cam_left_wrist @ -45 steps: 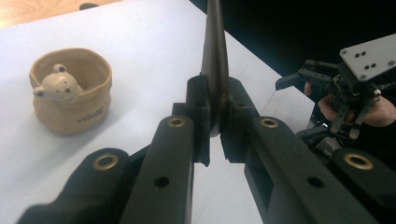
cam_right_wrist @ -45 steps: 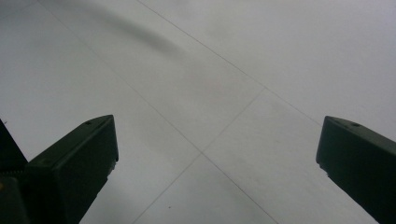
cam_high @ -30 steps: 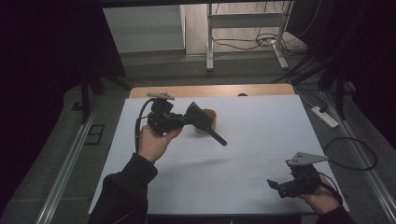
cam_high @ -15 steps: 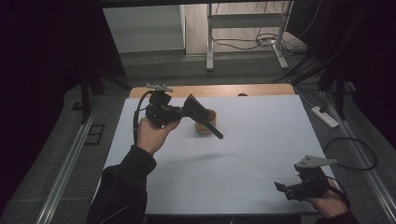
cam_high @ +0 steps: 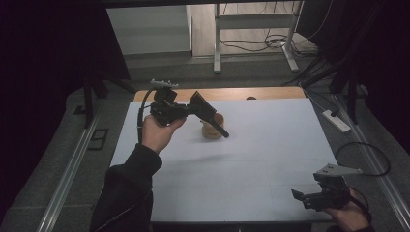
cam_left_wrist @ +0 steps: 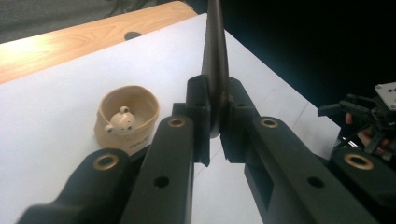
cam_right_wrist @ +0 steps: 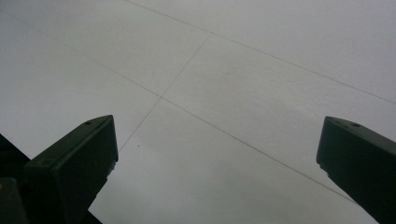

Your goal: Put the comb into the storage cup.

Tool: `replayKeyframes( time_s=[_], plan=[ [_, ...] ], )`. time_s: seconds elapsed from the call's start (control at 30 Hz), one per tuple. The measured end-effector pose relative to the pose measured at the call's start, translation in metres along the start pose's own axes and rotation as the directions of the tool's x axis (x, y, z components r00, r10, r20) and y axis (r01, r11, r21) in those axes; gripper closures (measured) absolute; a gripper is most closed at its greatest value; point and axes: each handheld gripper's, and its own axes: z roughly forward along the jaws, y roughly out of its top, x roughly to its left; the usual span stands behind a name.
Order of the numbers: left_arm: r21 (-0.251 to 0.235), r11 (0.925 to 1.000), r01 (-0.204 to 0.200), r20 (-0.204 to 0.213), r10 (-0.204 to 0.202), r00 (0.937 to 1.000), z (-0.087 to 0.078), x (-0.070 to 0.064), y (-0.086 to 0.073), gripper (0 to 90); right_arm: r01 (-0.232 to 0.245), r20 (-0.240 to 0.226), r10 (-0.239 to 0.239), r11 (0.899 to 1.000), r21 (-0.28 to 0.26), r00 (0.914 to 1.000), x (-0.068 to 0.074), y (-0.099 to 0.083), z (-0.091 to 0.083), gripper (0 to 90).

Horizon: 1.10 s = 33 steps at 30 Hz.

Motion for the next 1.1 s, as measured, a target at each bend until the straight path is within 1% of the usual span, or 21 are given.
replayKeyframes(
  time_s=[0.2, 0.37, 0.53, 0.83, 1.1],
  plan=[
    [-0.012, 0.9998, 0.016, -0.023, -0.017, 0.9996, -0.001, 0.007, 0.004, 83.0, -0.001, 0.004, 0.001, 1.000, -0.002, 1.0000, 0.000, -0.002, -0.003, 0.0],
    [-0.014, 0.9998, 0.016, -0.043, -0.017, 0.9989, -0.001, 0.011, 0.008, 83.0, -0.007, 0.008, 0.007, 1.000, -0.010, 0.9999, 0.000, -0.003, -0.006, 0.0],
    [-0.010, 0.9998, 0.015, -0.069, -0.016, 0.9975, 0.002, 0.014, 0.014, 83.0, -0.005, 0.012, 0.005, 1.000, -0.006, 0.9999, 0.000, -0.004, -0.009, 0.0],
    [-0.035, 0.9988, 0.033, -0.094, -0.036, 0.9949, 0.000, 0.021, 0.020, 83.0, -0.002, 0.015, 0.002, 1.000, -0.012, 0.9999, 0.000, -0.006, -0.012, 0.0],
    [-0.031, 0.9989, 0.035, -0.117, -0.039, 0.9924, 0.003, 0.025, 0.026, 83.0, 0.000, 0.018, 0.001, 1.000, -0.015, 0.9998, 0.001, -0.006, -0.012, 0.0]
  ],
)
